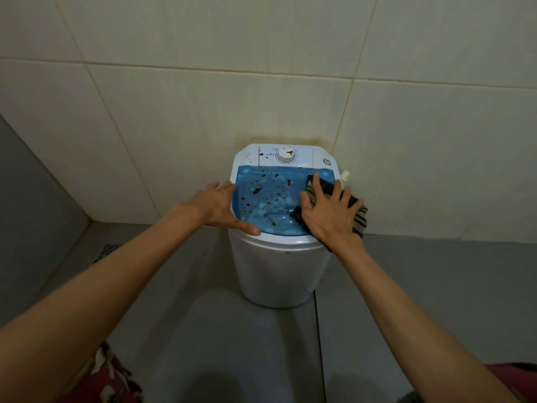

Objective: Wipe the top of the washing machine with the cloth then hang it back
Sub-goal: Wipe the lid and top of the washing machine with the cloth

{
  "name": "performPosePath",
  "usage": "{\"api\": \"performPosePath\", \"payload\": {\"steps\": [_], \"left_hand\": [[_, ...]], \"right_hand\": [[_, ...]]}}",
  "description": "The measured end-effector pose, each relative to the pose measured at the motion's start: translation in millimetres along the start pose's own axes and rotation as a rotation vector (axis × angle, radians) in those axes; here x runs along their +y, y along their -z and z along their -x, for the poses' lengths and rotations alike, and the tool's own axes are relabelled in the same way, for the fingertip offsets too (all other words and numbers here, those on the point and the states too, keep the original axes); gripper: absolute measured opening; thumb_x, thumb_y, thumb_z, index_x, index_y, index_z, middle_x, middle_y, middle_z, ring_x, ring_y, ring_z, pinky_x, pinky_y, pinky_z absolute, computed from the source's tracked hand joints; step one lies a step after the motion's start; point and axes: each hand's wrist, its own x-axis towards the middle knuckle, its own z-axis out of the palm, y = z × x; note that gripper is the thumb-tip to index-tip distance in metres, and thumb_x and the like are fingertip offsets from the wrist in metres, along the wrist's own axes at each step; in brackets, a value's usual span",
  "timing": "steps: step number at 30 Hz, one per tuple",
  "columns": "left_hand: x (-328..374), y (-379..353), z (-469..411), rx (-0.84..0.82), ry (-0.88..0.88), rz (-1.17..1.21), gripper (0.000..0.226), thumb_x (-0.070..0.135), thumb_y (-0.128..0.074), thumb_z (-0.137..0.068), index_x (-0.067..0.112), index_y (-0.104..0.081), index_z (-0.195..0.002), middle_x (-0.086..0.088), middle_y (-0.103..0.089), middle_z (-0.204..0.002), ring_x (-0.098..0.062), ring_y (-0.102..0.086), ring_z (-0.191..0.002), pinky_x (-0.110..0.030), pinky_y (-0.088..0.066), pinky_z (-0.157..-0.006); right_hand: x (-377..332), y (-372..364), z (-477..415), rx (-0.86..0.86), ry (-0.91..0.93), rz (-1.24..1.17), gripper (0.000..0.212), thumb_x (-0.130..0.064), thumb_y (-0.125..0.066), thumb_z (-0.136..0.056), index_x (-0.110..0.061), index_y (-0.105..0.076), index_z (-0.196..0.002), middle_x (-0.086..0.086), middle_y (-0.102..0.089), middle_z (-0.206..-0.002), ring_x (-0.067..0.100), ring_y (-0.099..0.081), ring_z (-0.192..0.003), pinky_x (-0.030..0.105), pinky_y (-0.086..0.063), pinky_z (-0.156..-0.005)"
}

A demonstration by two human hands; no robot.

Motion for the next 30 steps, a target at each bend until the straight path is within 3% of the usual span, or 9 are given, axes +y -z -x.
{"api": "performPosePath", "payload": {"steps": [5,13,19,24,27,30], "left_hand": [[-6.2,-7.2,-6.9,0.023,-0.030,0.025,0.134,0.092,-0.061,-0.042,0.028,-0.016,-0.151,0.001,-0.030,-0.155,-0.032,-0.023,-0.143,-0.053,-0.027,-0.115],[-9.7,-12.9,-11.6,0.037,-0.033,0.048,0.138,0.095,-0.058,-0.038,0.030,-0.015,-0.151,0.002,-0.029,-0.154,-0.030,-0.022,-0.144,-0.053,-0.029,-0.113],[-6.7,-10.9,-9.9,0.025,-0.023,0.047,0.136,0.092,-0.061,-0.041,0.029,-0.014,-0.152,0.003,-0.027,-0.155,-0.031,-0.017,-0.146,-0.052,-0.025,-0.116],[-6.6,-8.9,-7.0,0.015,-0.016,0.034,0.140,0.097,-0.055,-0.037,0.030,-0.012,-0.152,0.002,-0.023,-0.158,-0.033,-0.013,-0.147,-0.055,-0.022,-0.116],[-8.0,-9.7,-6.1,0.022,-0.023,0.013,0.142,0.099,-0.052,-0.036,0.029,-0.011,-0.152,0.000,-0.020,-0.160,-0.034,-0.012,-0.147,-0.055,-0.021,-0.117],[-8.0,-7.9,-4.2,0.017,-0.022,0.013,0.144,0.100,-0.049,-0.034,0.029,-0.008,-0.153,0.000,-0.017,-0.161,-0.035,-0.009,-0.148,-0.055,-0.019,-0.117]], "right_hand": [[-10.2,2.9,-61.9,-0.028,-0.029,0.035,0.074,-0.058,-0.015,-0.099,-0.016,0.005,-0.157,0.018,0.004,-0.163,0.040,0.003,-0.149,0.064,0.004,-0.115],[-11.0,9.4,-122.9,-0.020,0.297,0.099,0.065,-0.050,-0.021,-0.101,-0.024,-0.003,-0.157,0.008,0.001,-0.165,0.031,0.006,-0.151,0.058,0.006,-0.118],[-7.9,1.6,-85.6,-0.029,0.291,0.103,0.069,-0.055,-0.017,-0.099,-0.022,-0.003,-0.158,0.007,0.000,-0.165,0.030,0.004,-0.151,0.058,0.010,-0.116],[-6.5,-2.5,-21.6,0.016,0.379,0.135,0.085,-0.067,0.002,-0.082,-0.029,-0.008,-0.157,0.001,-0.006,-0.165,0.026,-0.001,-0.152,0.056,0.012,-0.115],[1.7,-3.6,13.8,0.021,0.455,0.141,0.079,-0.065,-0.001,-0.085,-0.033,-0.008,-0.156,-0.002,-0.008,-0.165,0.024,0.000,-0.152,0.056,0.011,-0.118],[14.1,-6.0,25.4,0.066,0.368,0.090,0.073,-0.061,-0.007,-0.089,-0.033,-0.013,-0.156,0.000,-0.010,-0.165,0.027,0.000,-0.152,0.059,0.005,-0.118]]}}
